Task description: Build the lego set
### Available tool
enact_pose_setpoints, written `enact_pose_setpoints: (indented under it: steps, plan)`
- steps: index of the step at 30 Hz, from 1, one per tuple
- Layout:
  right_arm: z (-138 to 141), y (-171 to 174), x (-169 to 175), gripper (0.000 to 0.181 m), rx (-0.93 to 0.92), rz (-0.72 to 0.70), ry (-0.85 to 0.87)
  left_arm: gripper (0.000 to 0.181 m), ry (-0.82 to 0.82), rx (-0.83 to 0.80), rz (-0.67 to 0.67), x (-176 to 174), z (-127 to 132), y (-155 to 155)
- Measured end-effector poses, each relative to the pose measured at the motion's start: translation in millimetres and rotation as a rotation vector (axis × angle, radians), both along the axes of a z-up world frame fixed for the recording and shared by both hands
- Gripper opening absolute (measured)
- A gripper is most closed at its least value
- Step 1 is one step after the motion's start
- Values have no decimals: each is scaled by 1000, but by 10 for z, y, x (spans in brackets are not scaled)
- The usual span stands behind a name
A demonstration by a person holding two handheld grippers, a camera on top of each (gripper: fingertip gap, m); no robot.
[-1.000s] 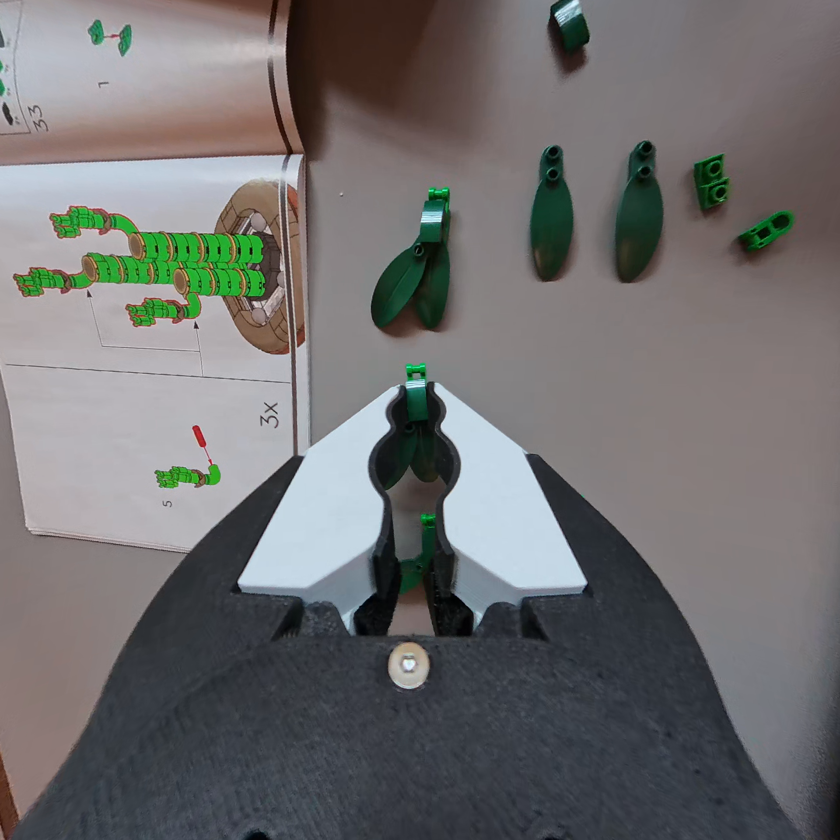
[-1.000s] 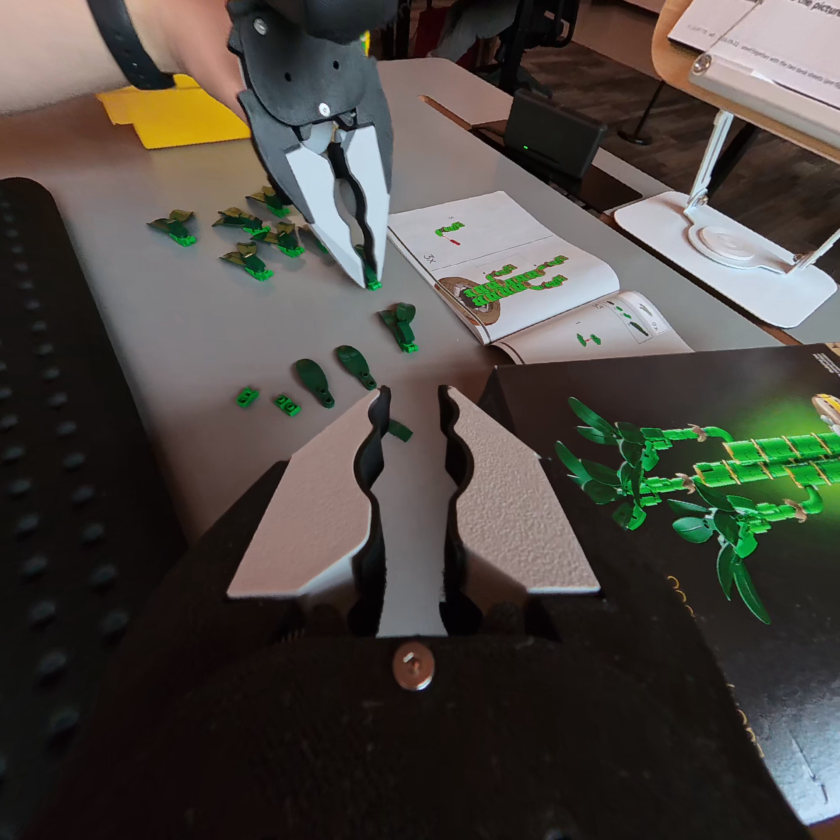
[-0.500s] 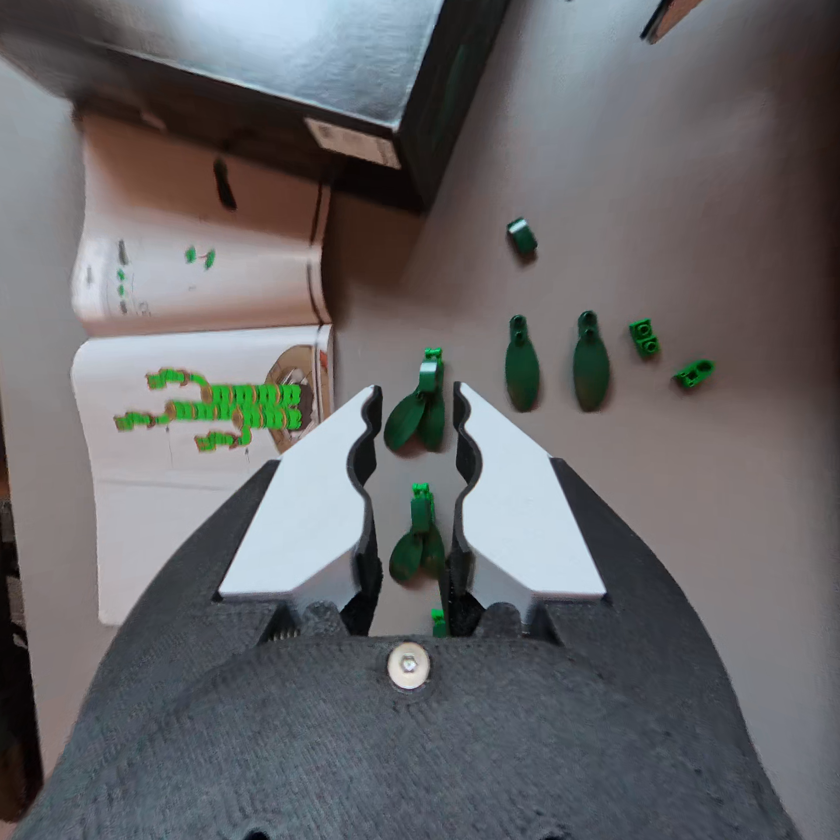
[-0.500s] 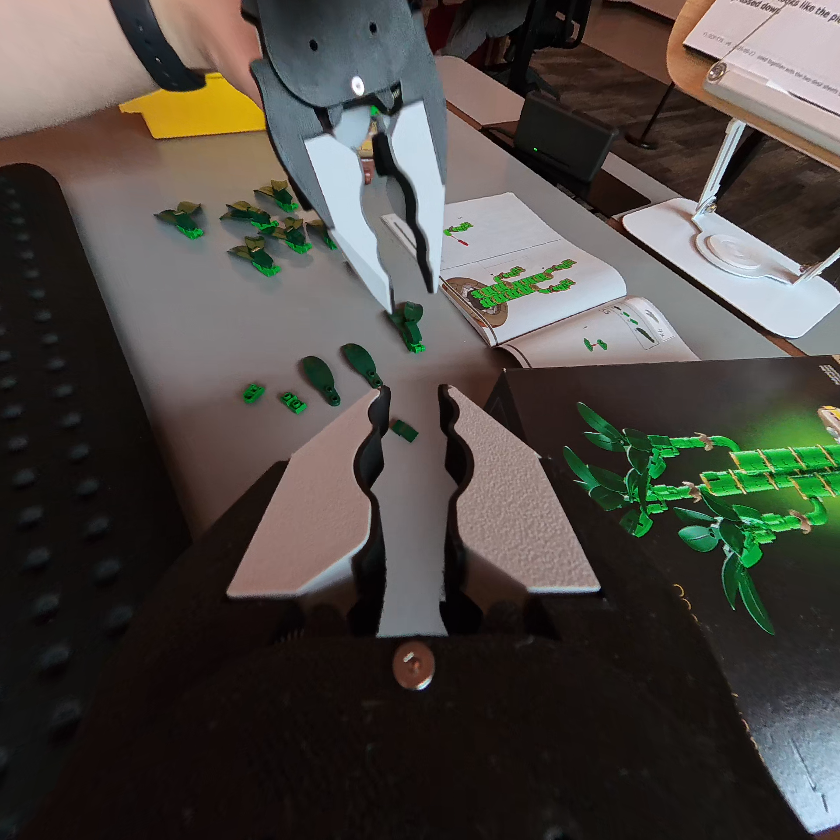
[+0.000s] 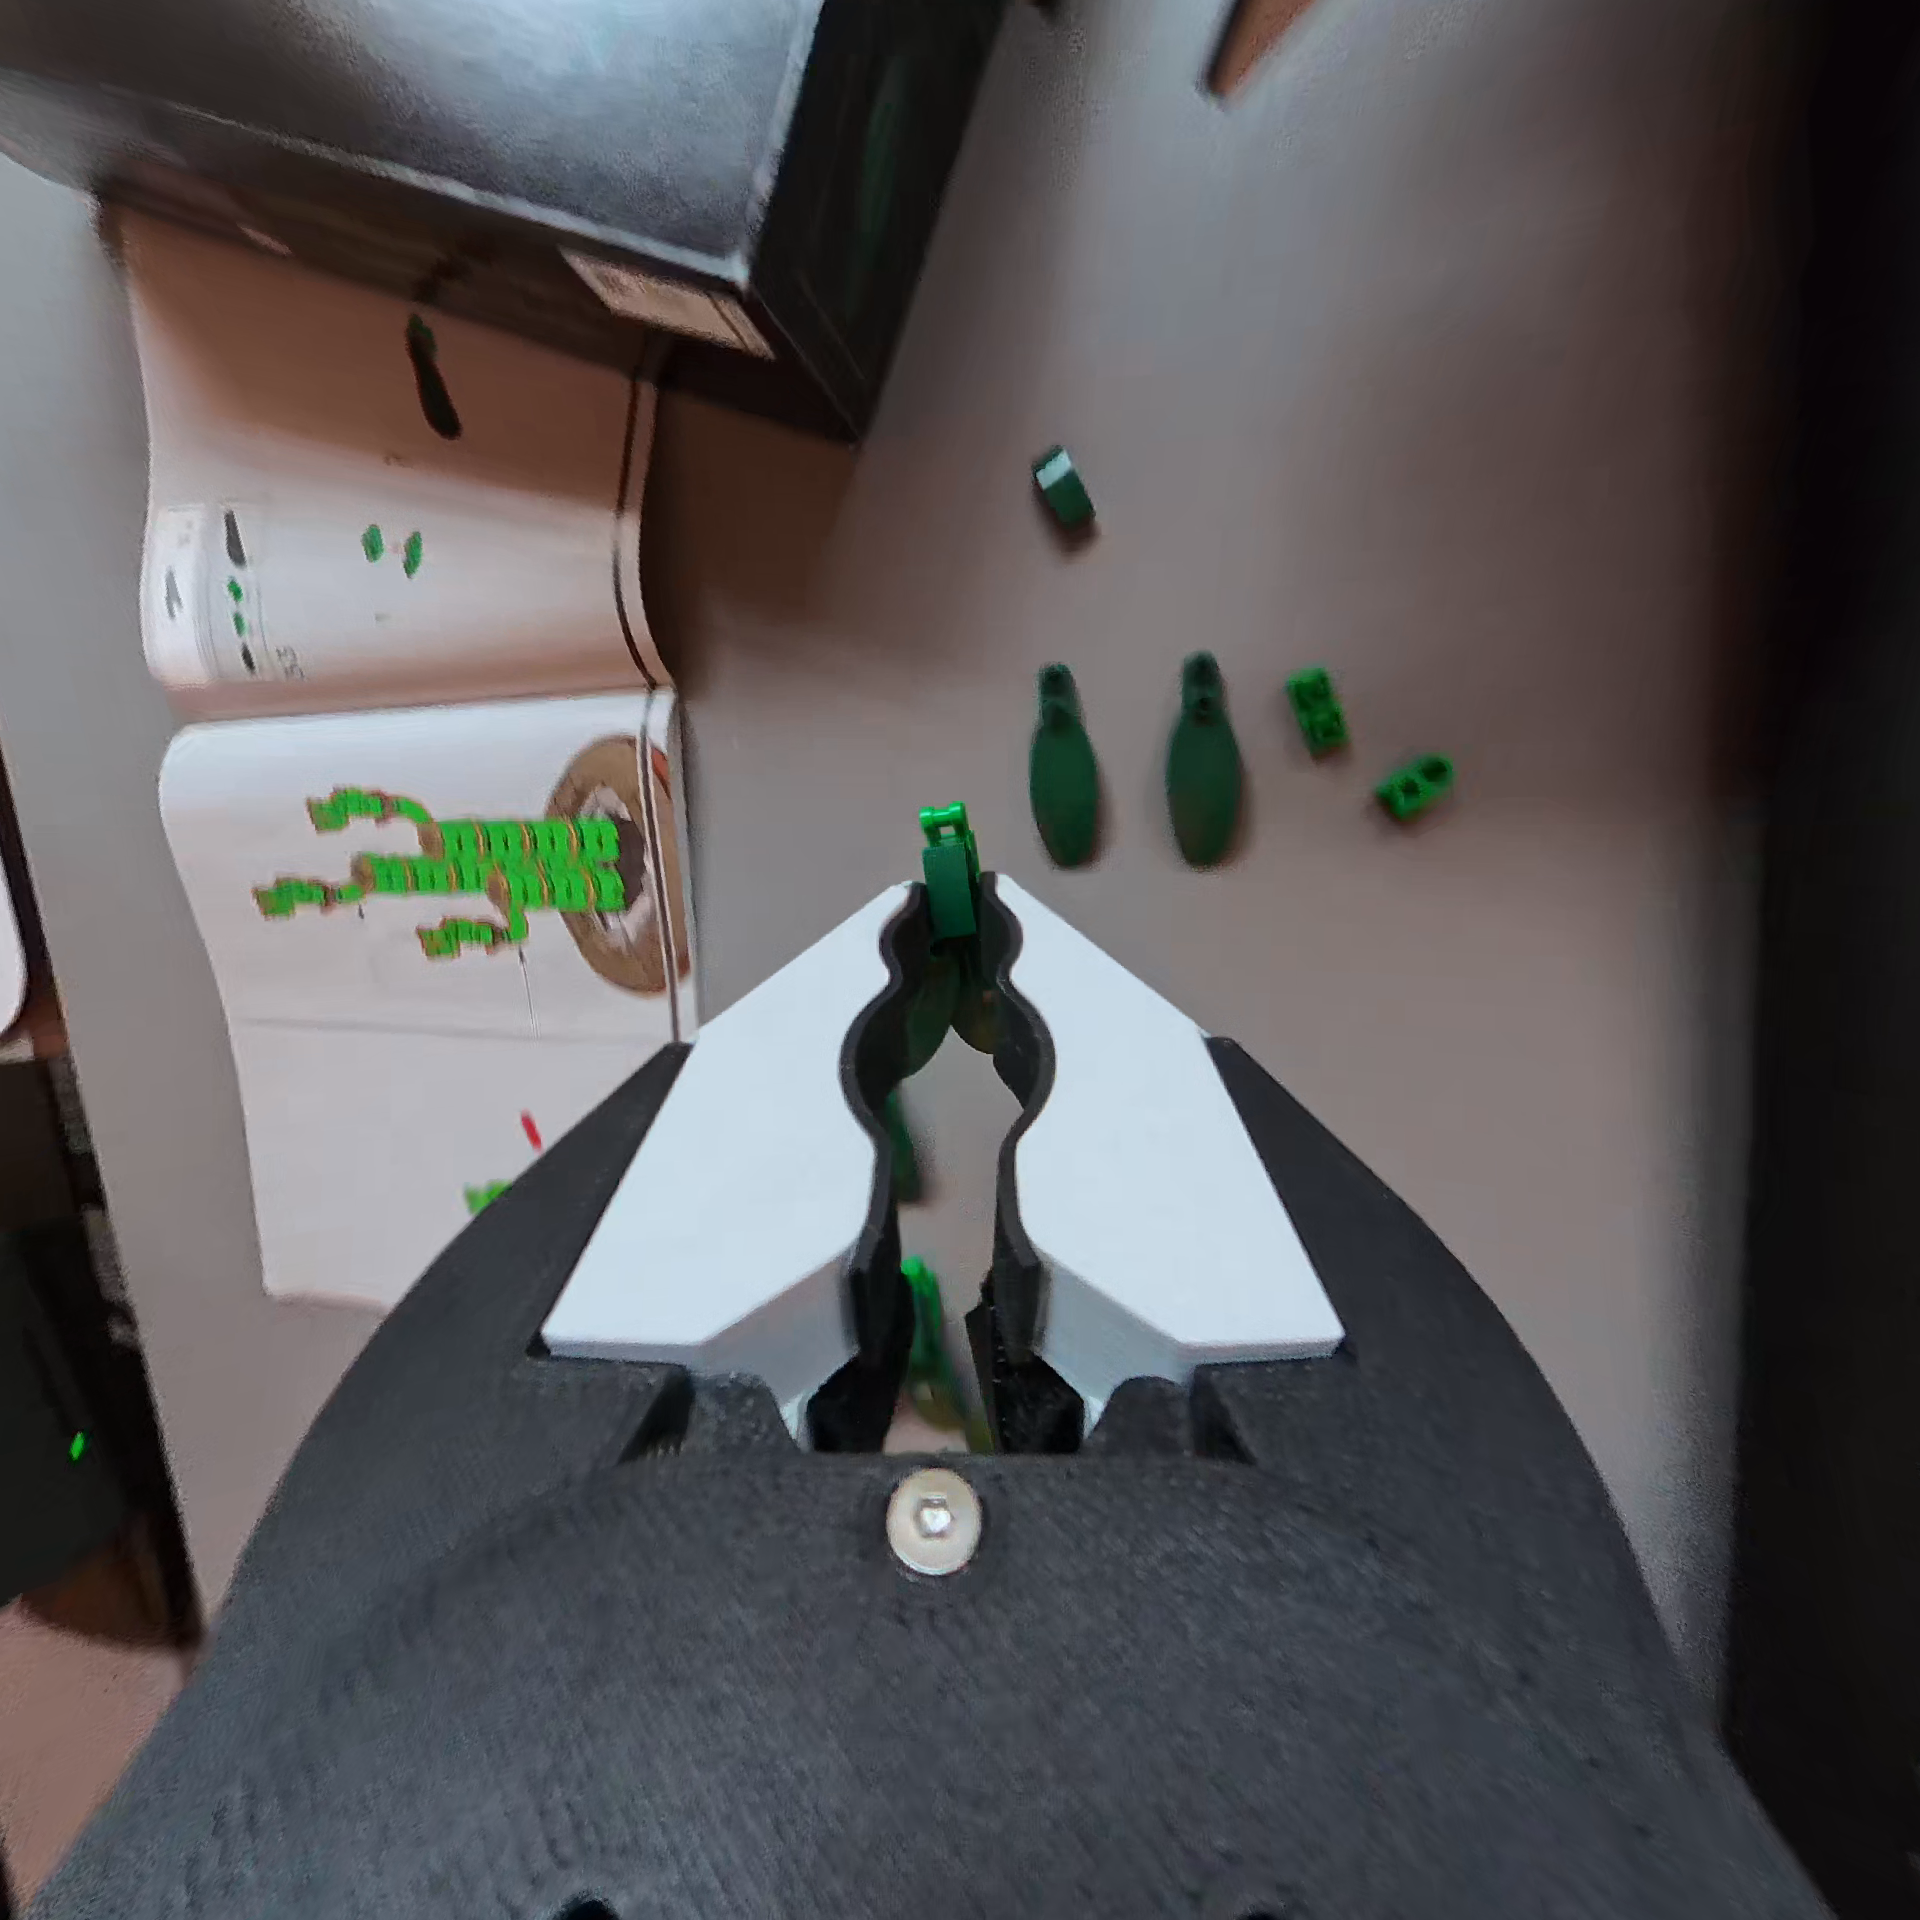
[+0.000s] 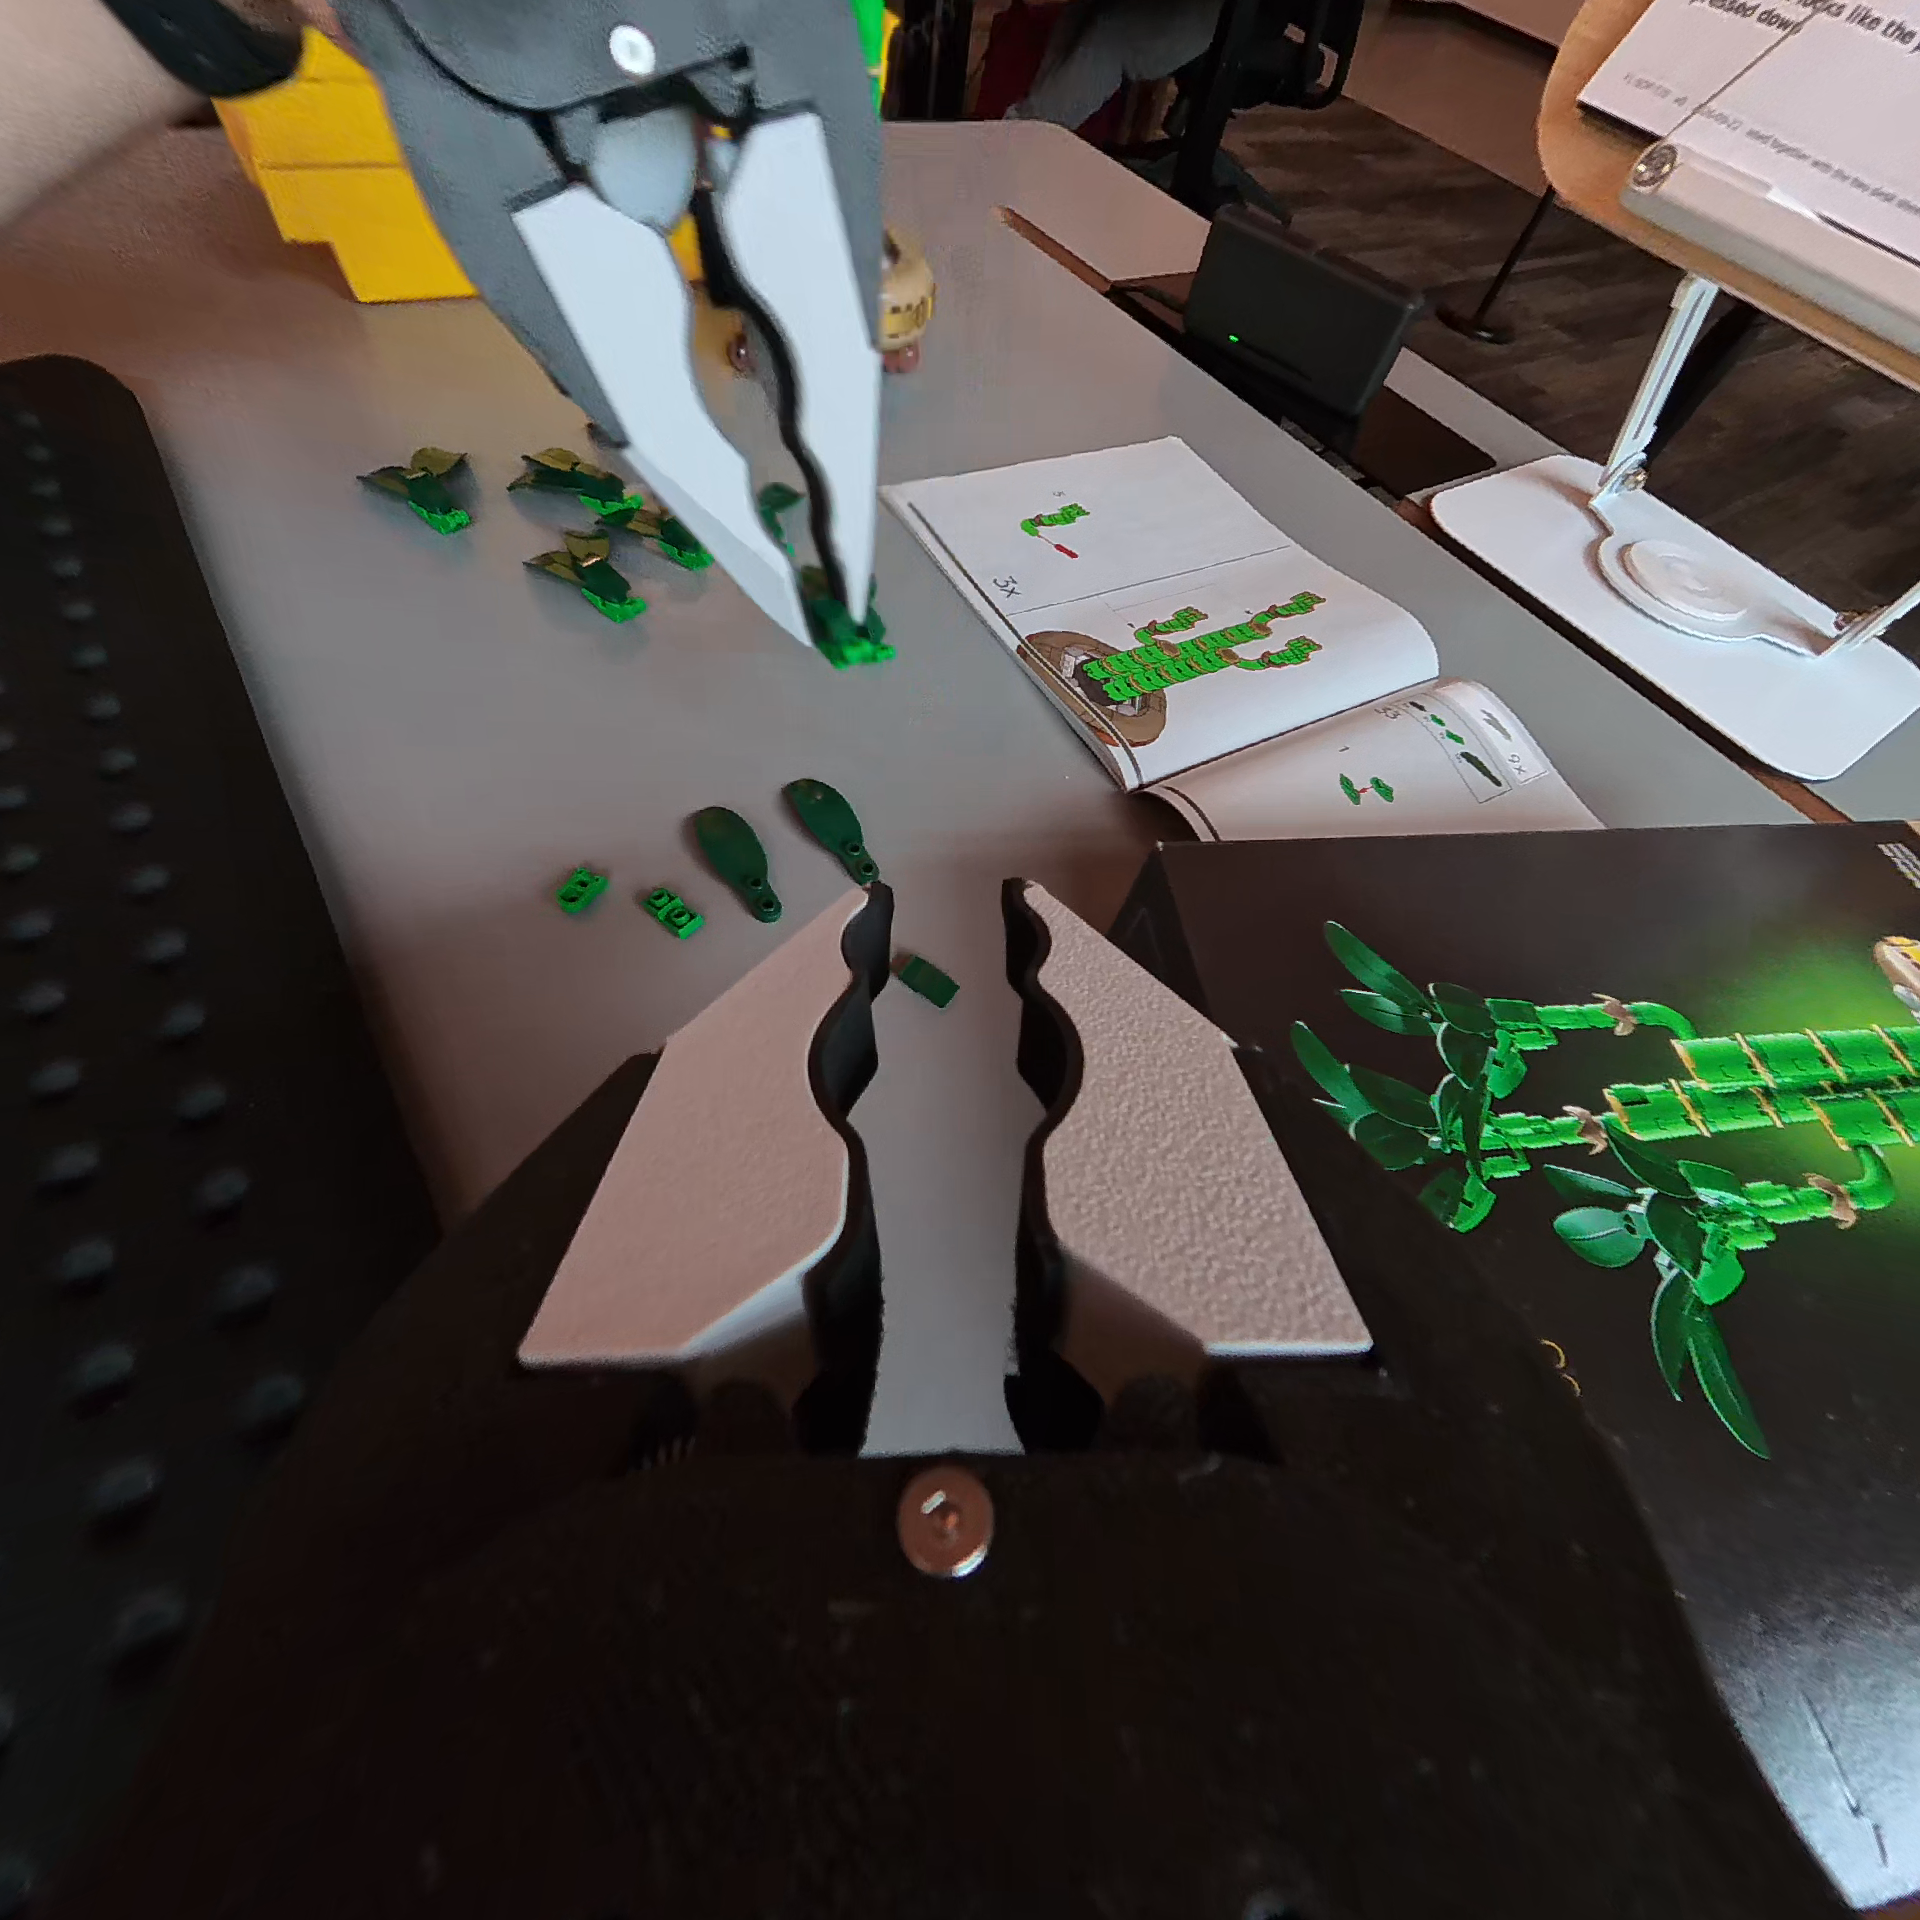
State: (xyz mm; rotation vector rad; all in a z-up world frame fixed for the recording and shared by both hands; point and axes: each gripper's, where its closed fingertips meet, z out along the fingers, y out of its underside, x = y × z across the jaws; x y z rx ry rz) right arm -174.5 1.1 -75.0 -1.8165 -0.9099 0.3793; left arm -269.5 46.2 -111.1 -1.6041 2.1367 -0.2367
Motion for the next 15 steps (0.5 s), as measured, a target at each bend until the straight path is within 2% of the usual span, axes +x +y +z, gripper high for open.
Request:
enact_pose_setpoints:
  steps: [1,6,15]
  plan:
    - [-5,-4,-9,21,-2,3,-4,7,24,18,17,-111,-43,-13]
    - [3,-29,-45,21,19,17,-31,7,135,-9,96,-462,-386,11]
    - [-48,-8,-22,21,5,8,-45,8,125,-46,87,-410,-460,26]
